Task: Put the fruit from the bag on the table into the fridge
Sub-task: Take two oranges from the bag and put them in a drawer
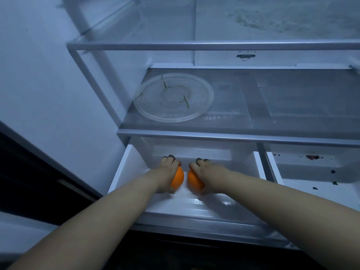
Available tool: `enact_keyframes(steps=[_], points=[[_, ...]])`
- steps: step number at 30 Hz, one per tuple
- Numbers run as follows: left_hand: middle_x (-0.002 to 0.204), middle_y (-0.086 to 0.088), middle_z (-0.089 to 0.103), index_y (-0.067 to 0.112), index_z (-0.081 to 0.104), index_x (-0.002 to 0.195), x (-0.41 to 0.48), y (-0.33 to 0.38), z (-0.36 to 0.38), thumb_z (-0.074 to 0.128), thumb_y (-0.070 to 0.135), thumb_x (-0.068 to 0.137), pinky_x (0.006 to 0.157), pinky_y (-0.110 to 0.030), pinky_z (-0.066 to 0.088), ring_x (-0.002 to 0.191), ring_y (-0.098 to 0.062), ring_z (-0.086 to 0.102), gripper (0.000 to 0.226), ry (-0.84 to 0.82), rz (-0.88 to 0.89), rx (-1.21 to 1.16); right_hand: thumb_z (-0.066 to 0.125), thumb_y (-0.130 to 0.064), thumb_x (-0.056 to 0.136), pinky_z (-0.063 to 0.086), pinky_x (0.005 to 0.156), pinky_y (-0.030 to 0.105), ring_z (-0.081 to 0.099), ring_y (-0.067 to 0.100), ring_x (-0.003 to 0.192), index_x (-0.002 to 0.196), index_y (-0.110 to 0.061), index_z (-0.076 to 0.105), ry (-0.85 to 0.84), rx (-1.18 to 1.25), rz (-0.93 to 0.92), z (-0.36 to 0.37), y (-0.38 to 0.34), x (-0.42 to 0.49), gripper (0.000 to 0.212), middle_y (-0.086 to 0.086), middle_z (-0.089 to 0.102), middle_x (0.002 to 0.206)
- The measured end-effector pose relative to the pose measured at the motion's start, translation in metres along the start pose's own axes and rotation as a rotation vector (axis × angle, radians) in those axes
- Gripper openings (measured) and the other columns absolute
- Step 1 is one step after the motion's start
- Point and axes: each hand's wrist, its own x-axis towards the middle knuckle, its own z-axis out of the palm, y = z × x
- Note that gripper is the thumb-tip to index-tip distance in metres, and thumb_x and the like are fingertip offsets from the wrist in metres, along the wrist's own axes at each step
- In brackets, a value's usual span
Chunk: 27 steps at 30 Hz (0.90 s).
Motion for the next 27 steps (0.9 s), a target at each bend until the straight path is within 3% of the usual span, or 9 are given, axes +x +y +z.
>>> enact_keyframes(steps=[11, 27], points=[[0.143, -0.007, 0.026, 0.018, 0.024, 0.143, 0.0028, 0.0025, 0.0048, 0.079, 0.033, 0.073, 0.101, -0.032, 0.034, 0.13, -0.024, 0.029, 0.091, 0.035, 0.022, 0.064, 0.076, -0.039, 0.074, 0.044, 0.091, 0.041, 0.041, 0.03, 0.123, 0.139, -0.018, 0.027, -0.007, -0.005, -0.038, 0.0021, -0.0032, 0.0033, 0.084, 0.012, 0.037, 0.137], [0.147, -0.005, 0.021, 0.022, 0.017, 0.146, 0.0013, 0.0018, 0.0019, 0.08, 0.038, 0.07, 0.104, -0.04, 0.035, 0.134, -0.025, 0.025, 0.1, -0.011, -0.063, -0.032, 0.076, -0.04, 0.074, 0.044, 0.094, 0.041, 0.039, 0.032, 0.127, 0.143, -0.017, 0.024, -0.027, -0.029, -0.001, 0.0017, -0.0019, 0.0013, 0.09, 0.013, 0.035, 0.142]])
